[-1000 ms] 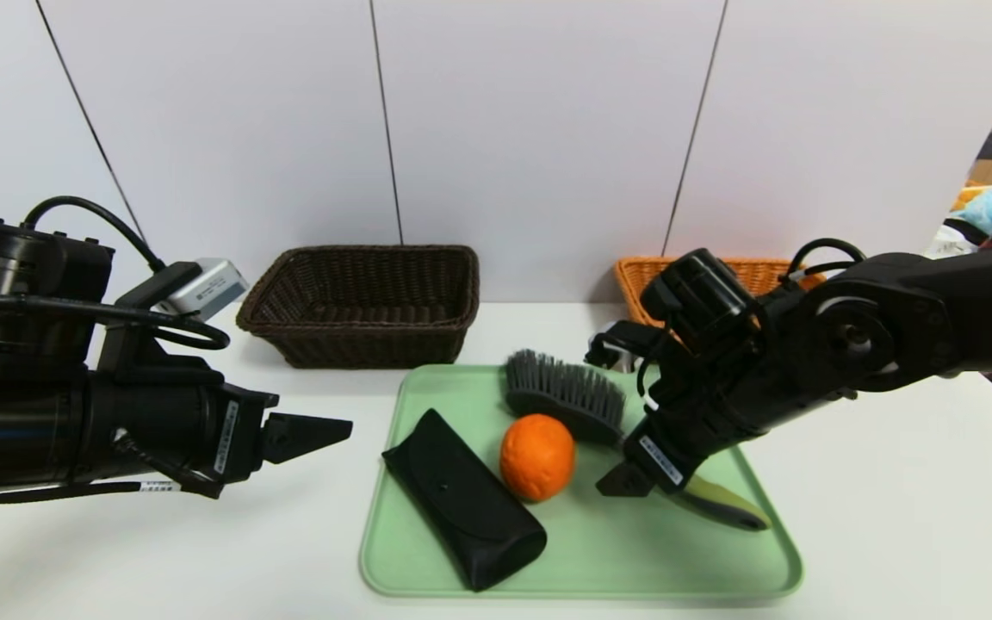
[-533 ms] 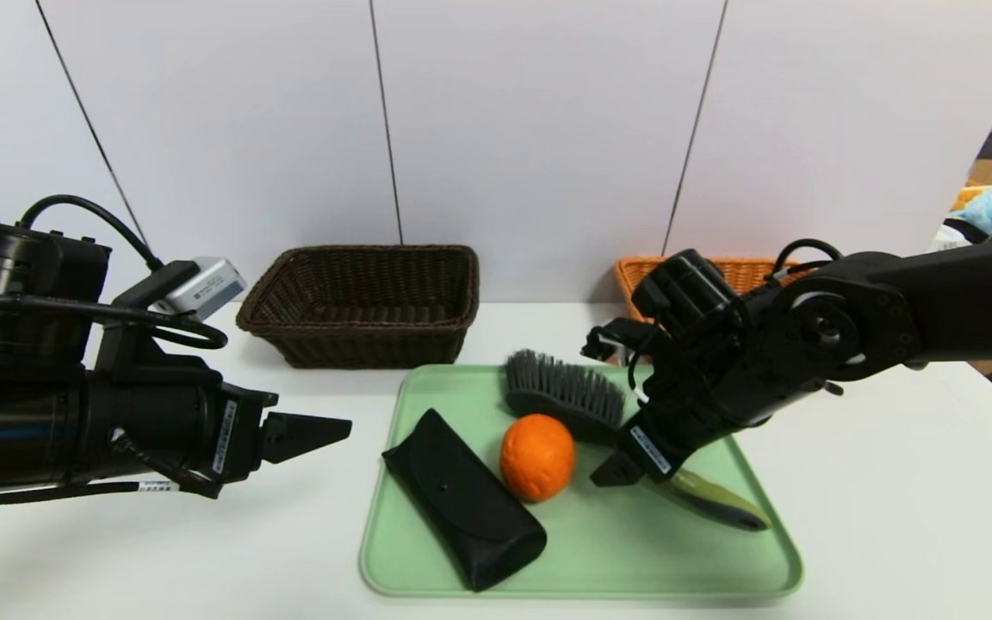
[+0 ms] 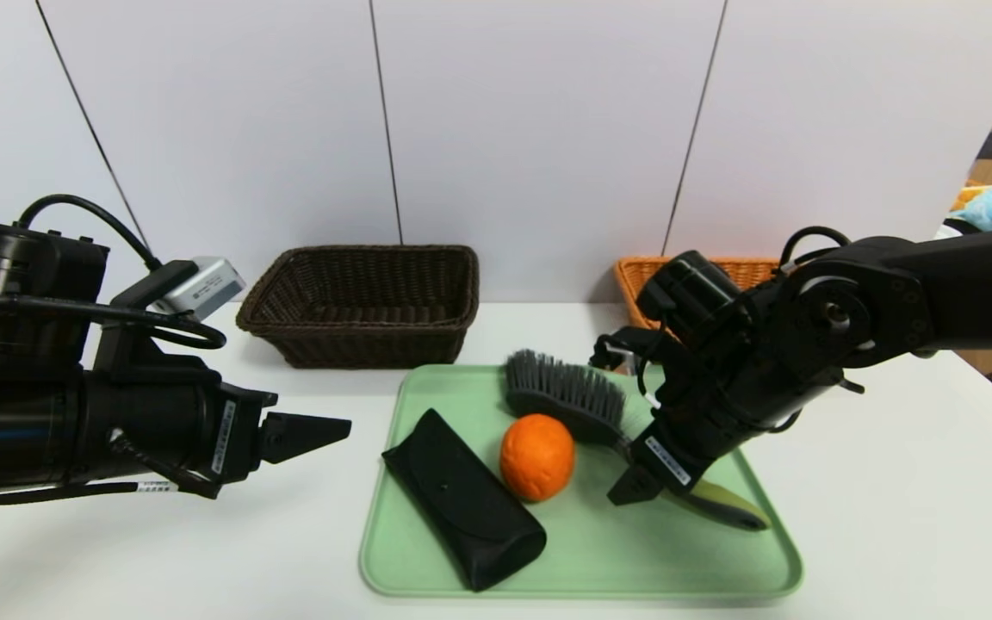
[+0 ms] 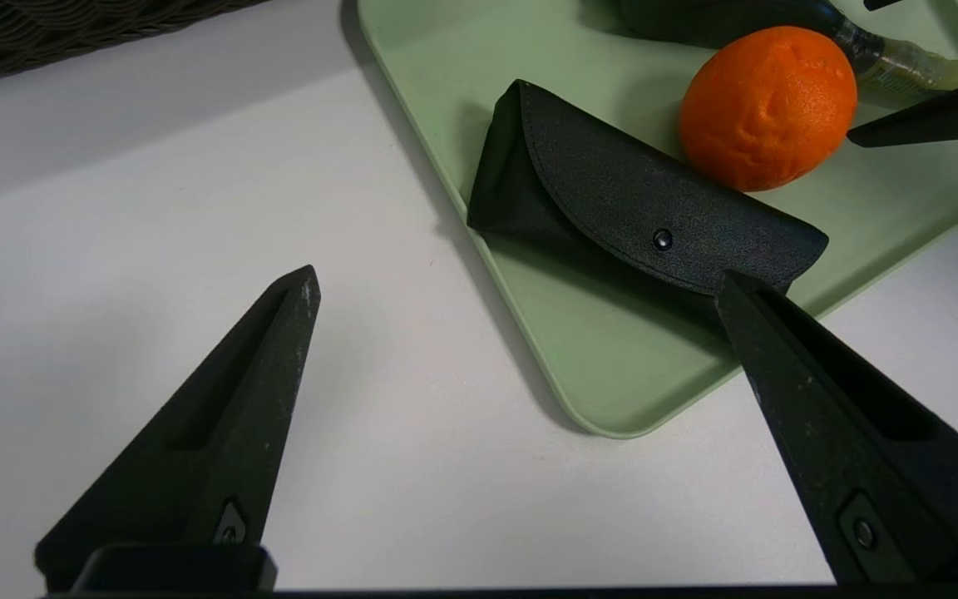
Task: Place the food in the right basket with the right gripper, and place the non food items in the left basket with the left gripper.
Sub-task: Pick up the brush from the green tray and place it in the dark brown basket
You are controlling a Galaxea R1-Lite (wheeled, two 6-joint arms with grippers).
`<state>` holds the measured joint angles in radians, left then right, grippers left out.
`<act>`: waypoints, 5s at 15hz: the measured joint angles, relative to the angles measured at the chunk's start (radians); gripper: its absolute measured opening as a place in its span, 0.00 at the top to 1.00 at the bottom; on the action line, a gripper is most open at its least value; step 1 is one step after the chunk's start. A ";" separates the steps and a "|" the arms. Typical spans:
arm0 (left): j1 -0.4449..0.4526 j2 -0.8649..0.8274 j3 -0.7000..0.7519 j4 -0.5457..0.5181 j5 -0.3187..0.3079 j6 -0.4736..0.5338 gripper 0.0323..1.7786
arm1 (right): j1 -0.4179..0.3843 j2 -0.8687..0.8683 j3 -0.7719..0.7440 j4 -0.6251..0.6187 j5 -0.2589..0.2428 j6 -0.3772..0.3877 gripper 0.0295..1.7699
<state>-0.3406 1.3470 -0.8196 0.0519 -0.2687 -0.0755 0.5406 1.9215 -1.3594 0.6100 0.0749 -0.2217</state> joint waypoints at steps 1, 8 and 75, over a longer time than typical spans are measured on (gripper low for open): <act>0.000 0.000 0.003 0.000 0.000 0.000 0.05 | -0.001 -0.003 0.008 0.006 -0.002 -0.007 0.04; 0.000 -0.005 0.011 0.000 0.000 -0.004 0.05 | 0.002 -0.027 0.064 0.003 0.001 -0.087 0.04; -0.002 -0.086 0.047 0.000 0.000 -0.016 0.05 | -0.032 -0.191 0.083 -0.306 0.027 -0.023 0.99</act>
<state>-0.3423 1.2609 -0.7730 0.0519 -0.2683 -0.0919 0.5089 1.7304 -1.2768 0.3040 0.1023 -0.2447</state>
